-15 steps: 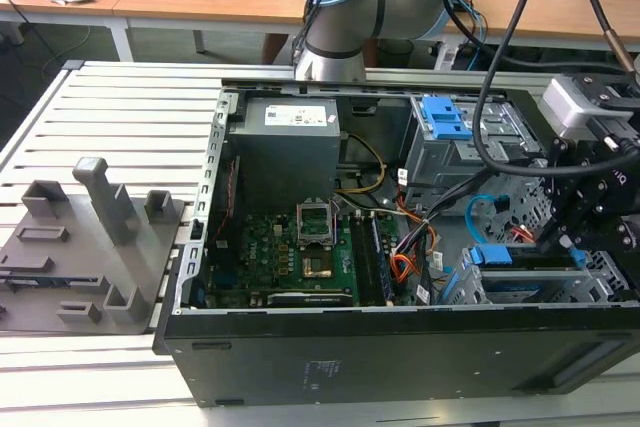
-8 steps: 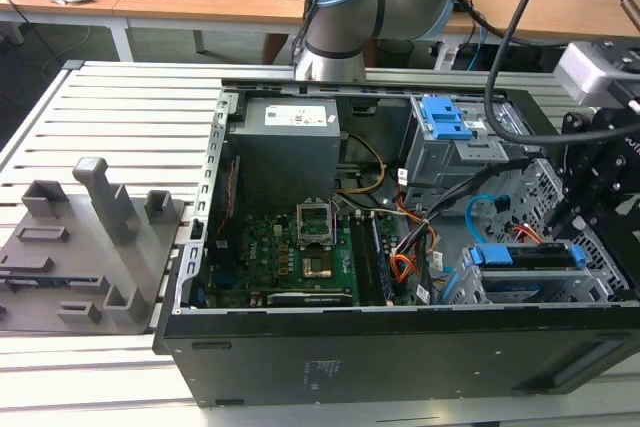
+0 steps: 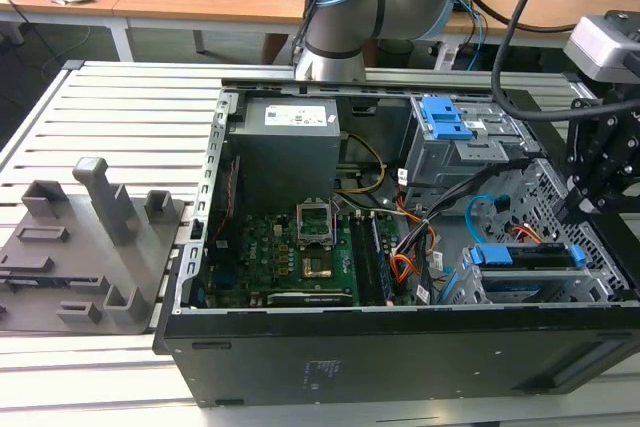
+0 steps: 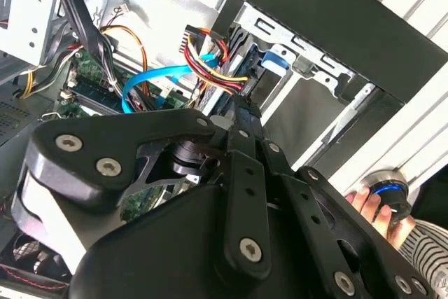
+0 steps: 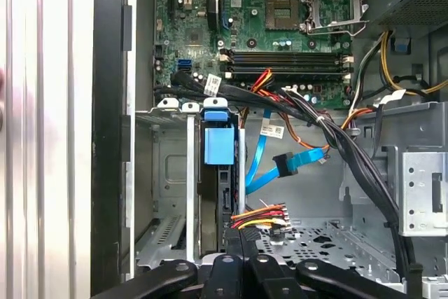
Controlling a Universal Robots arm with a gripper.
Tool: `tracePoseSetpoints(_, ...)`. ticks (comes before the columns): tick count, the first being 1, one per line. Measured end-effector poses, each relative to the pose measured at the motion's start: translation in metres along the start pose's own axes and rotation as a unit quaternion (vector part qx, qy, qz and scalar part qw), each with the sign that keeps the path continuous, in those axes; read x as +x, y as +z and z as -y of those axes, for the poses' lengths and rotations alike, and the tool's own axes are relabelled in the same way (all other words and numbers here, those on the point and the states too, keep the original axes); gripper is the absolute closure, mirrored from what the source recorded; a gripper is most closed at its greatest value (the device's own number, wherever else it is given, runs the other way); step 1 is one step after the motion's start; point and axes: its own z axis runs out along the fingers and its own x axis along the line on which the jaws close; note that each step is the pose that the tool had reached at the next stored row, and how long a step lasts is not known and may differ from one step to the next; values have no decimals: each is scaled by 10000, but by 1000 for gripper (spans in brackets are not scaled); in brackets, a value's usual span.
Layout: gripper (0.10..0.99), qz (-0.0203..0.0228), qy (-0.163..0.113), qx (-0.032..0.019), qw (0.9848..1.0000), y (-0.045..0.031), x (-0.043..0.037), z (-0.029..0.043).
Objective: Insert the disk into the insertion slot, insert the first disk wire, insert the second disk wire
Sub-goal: 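Insert the first disk wire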
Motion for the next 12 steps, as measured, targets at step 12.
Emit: tracePoseSetpoints(12, 980, 1, 0, 0, 10000, 10, 4, -207)
